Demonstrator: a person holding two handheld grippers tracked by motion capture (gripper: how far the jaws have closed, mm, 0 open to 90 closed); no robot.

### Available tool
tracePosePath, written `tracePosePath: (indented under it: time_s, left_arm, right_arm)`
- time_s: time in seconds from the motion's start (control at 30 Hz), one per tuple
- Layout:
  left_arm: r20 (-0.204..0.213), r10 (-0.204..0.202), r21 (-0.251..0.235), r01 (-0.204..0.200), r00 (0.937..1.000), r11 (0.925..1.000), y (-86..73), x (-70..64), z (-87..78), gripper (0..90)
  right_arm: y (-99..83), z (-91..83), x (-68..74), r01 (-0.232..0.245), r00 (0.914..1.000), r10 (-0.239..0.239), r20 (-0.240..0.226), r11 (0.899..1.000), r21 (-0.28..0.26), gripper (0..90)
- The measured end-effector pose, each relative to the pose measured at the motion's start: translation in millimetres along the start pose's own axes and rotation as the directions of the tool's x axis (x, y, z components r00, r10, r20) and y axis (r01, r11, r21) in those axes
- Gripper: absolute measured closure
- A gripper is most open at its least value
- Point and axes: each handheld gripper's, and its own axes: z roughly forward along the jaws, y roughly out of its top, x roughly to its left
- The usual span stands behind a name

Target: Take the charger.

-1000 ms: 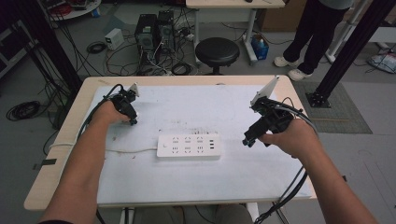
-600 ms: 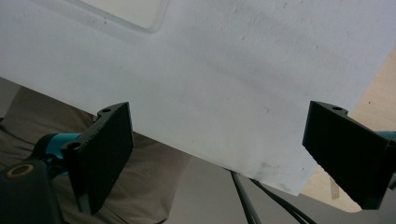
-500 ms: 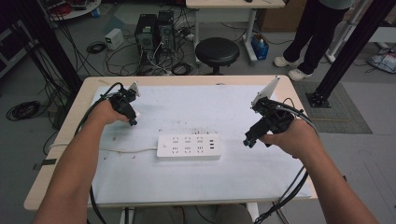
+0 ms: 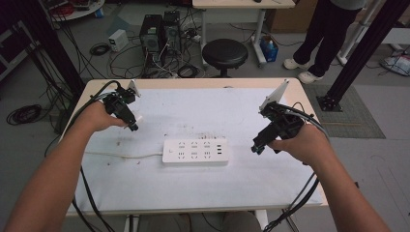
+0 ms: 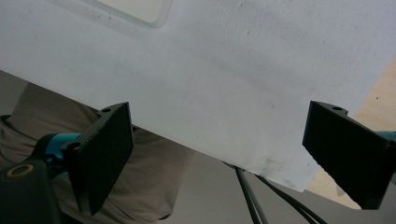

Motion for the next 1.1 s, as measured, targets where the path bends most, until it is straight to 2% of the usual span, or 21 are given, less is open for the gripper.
tracePosePath:
  time_s: [0.07,0.27,0.47,0.57,0.6,0.63,0.7,0.77,0.9,1.0,1.1]
  left_arm:
    - [-0.014,0.008,0.001,-0.008,0.9999,1.0000,-3.7,-5.3,-12.7,42.8]
    - [-0.024,0.033,-0.024,-0.034,0.9992,0.9991,-13.4,-28.7,-48.2,42.8]
    - [-0.039,0.075,-0.041,-0.077,0.9964,0.9962,-20.3,-59.4,-71.8,42.8]
    - [-0.032,0.086,-0.063,-0.088,0.9958,0.9941,-24.4,-74.9,-79.3,42.8]
    - [-0.028,0.104,-0.062,-0.105,0.9942,0.9925,-25.5,-79.1,-81.9,42.8]
    - [-0.028,0.101,-0.072,-0.102,0.9945,0.9921,-26.9,-84.4,-83.3,42.8]
    - [-0.027,0.124,-0.068,-0.126,0.9919,0.9898,-29.1,-93.1,-87.1,42.7]
    - [-0.023,0.129,-0.072,-0.131,0.9913,0.9888,-31.6,-100.7,-90.1,42.8]
    - [-0.019,0.146,-0.071,-0.147,0.9891,0.9866,-36.4,-109.9,-93.4,42.7]
    - [-0.017,0.172,-0.051,-0.173,0.9849,0.9836,-37.8,-115.0,-94.1,42.7]
    - [-0.014,0.186,-0.053,-0.187,0.9824,0.9810,-37.6,-120.0,-94.3,42.8]
  right_arm:
    - [1.0,0.0,1.1,0.002,1.0000,-0.002,-0.002,1.000,0.003,8.4]
    - [3.1,-0.5,2.8,0.000,1.0000,0.000,-0.005,1.000,0.002,8.4]
    - [2.7,-0.4,2.0,-0.007,1.0000,0.007,-0.006,1.000,0.005,8.4]
    - [1.5,-1.0,1.5,-0.013,0.9999,0.013,-0.004,1.000,0.003,8.4]
    - [0.4,-1.2,1.3,-0.013,0.9999,0.013,-0.003,1.000,0.004,8.4]
    - [0.4,-1.2,1.3,-0.013,0.9999,0.013,-0.003,1.000,0.004,8.4]
    - [-0.3,-0.8,0.3,-0.022,0.9998,0.022,-0.002,1.000,0.004,8.4]
    - [-0.9,-0.1,-2.9,-0.025,0.9997,0.025,-0.002,1.000,0.001,8.4]
    - [-0.2,-0.2,-2.9,-0.045,0.9989,0.045,-0.006,0.999,0.011,8.4]
    - [0.6,-0.1,-3.1,-0.043,0.9991,0.043,0.000,0.999,0.001,8.4]
    - [0.9,0.1,-3.0,-0.040,0.9992,0.040,0.003,0.999,0.006,8.4]
